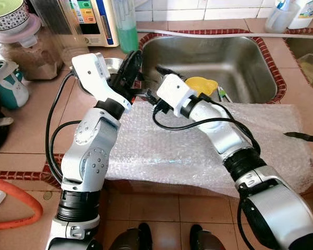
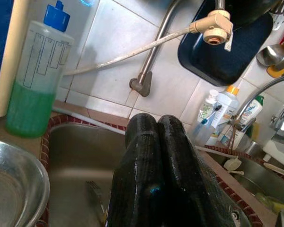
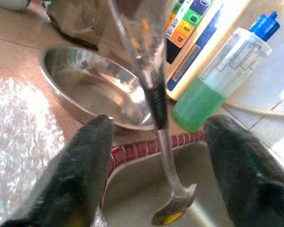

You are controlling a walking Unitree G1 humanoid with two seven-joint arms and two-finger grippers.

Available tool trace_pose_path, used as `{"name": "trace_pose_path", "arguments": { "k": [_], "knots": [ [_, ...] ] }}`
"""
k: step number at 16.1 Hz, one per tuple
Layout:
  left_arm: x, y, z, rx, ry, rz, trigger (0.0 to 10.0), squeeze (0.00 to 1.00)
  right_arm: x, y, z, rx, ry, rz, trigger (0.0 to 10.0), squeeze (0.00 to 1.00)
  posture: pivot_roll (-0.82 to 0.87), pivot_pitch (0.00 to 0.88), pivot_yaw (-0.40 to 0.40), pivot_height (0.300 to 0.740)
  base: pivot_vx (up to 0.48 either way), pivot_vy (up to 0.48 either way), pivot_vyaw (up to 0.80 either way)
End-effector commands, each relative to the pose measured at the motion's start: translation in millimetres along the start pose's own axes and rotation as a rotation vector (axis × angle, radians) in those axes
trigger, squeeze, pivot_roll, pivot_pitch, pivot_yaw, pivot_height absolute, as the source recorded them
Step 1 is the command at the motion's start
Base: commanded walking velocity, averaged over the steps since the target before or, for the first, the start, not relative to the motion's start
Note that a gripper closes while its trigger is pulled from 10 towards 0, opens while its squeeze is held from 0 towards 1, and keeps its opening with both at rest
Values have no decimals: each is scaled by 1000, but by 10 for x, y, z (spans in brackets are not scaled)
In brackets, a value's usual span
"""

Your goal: Kitchen organization

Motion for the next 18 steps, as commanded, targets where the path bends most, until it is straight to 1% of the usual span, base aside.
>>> {"name": "trace_pose_path", "arguments": {
  "k": [1,10,13,16,18],
  "knots": [
    [47,43,-24,-24,15,1,0,0,60,-26,38,20,20,-21,0,0,-95,246,105,740,0,0,0],
    [23,59,-29,-33,3,6,0,0,74,35,27,3,42,-30,0,0,-97,245,106,740,0,0,0],
    [18,63,-38,-42,0,5,0,0,52,69,-3,-20,46,-10,0,0,-96,243,105,740,0,0,0],
    [-6,122,-51,-76,-9,1,0,0,6,83,-43,-27,37,-13,0,0,-100,239,108,740,0,0,0],
    [-28,125,-49,-79,-16,5,0,0,15,116,-45,-37,38,-15,0,0,-102,239,110,740,0,0,0]
  ]
}}
Point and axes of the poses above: a point about 5 cm out from each wrist's last joint towards the gripper, its own z axis pointing out of the wrist towards the gripper, its own x axis along the axis of the wrist's last joint, y = z × x, the point moved 6 cm from there along z, pointing out of the wrist towards the gripper, and after that the axes turned 11 degrees about z, right-handed, at the moved point
